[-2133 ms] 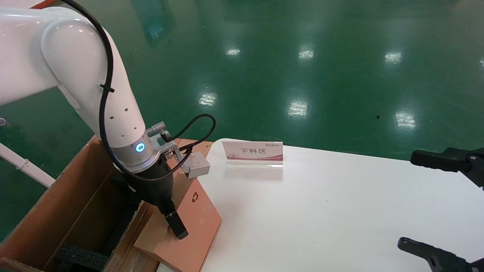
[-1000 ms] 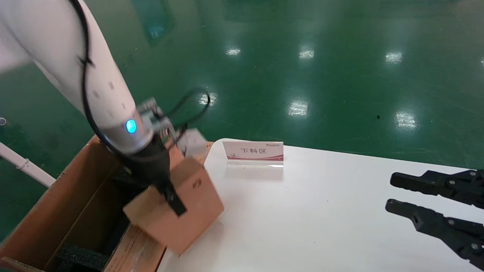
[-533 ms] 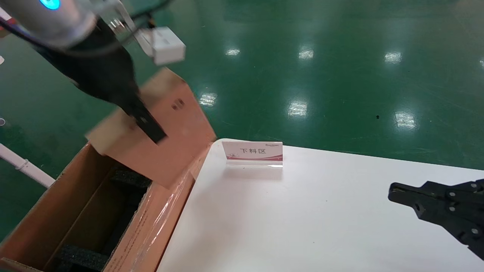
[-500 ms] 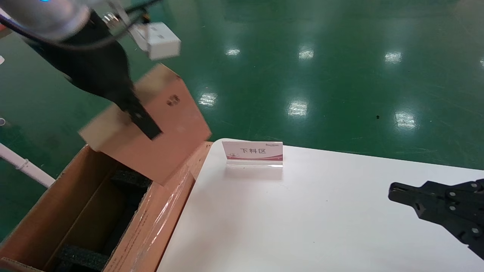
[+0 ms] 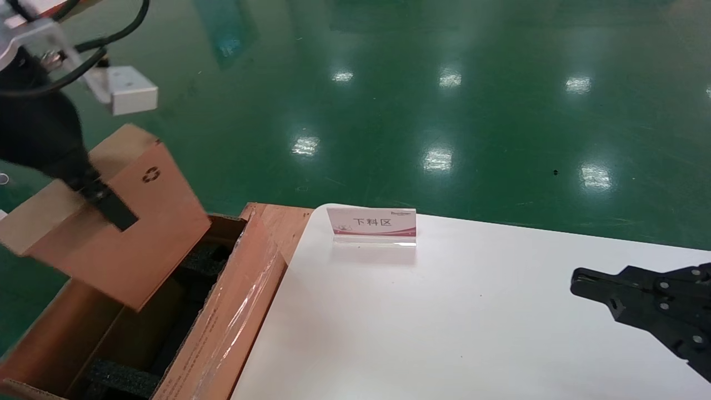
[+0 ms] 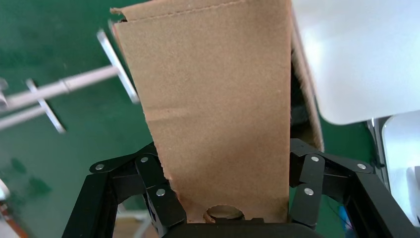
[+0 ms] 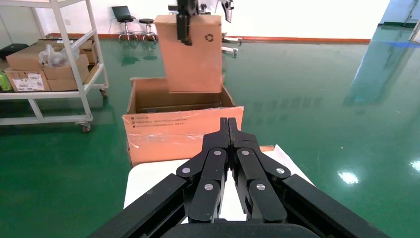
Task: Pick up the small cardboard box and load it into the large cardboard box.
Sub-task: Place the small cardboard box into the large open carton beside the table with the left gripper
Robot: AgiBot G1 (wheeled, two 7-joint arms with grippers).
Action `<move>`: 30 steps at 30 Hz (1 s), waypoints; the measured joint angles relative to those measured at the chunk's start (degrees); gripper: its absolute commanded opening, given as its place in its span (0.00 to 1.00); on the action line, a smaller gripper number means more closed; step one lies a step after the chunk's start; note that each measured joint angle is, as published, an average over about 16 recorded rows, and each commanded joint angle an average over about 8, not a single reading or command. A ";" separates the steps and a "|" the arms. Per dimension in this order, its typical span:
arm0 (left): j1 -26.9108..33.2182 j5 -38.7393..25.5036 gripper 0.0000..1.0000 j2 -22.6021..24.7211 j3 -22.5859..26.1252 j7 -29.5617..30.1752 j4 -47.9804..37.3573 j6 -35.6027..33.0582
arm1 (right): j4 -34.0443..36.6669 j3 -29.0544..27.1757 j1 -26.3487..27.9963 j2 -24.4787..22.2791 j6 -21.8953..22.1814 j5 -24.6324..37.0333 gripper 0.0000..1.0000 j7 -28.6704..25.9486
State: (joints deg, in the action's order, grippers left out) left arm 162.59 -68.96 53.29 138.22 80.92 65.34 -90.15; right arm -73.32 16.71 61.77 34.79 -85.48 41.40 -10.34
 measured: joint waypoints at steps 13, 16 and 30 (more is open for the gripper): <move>-5.97 -1.48 0.00 -7.91 6.82 -1.93 -3.56 6.57 | 0.00 0.04 0.01 -0.02 0.02 -0.03 1.00 0.02; -8.15 -1.75 0.00 -9.28 7.23 -2.31 -4.49 8.58 | 0.00 0.05 0.01 -0.02 0.02 -0.04 1.00 0.03; -16.45 -0.75 0.00 -11.96 7.47 -5.17 -10.22 14.34 | 0.00 0.10 0.02 -0.04 0.04 -0.07 1.00 0.05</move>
State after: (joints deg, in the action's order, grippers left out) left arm 146.14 -69.71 41.33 145.68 75.74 55.13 -75.81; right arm -73.32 16.81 61.79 34.75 -85.43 41.33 -10.29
